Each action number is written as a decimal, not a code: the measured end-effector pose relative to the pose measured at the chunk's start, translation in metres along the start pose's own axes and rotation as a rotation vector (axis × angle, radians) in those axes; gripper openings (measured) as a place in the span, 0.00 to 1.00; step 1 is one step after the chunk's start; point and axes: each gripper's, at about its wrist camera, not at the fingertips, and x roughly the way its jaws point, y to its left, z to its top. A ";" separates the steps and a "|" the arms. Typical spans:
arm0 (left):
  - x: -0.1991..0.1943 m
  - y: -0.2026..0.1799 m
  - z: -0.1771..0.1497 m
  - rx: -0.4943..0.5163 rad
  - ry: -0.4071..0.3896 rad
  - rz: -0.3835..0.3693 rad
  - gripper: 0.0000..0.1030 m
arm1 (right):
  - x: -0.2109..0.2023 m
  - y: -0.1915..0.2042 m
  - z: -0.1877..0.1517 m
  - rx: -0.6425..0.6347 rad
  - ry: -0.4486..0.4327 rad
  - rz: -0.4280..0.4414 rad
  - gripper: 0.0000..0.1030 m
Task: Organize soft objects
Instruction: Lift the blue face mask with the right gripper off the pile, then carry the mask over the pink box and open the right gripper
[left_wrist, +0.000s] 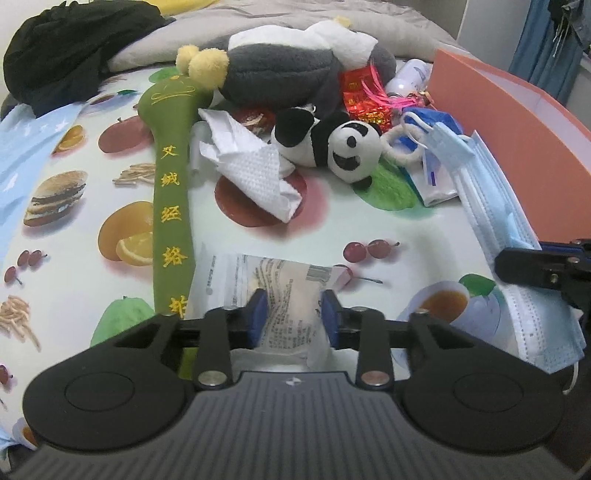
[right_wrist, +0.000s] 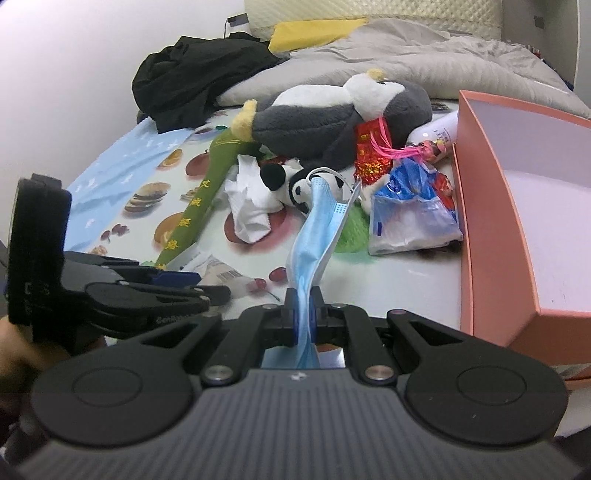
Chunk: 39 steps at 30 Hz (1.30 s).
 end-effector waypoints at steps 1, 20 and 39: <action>-0.001 0.000 0.001 -0.008 -0.004 -0.001 0.28 | -0.001 -0.001 0.001 0.005 -0.001 0.000 0.09; -0.097 -0.047 0.094 -0.079 -0.237 -0.153 0.19 | -0.080 -0.021 0.066 -0.010 -0.249 -0.053 0.09; -0.083 -0.203 0.197 0.123 -0.269 -0.364 0.19 | -0.125 -0.154 0.105 0.159 -0.249 -0.335 0.09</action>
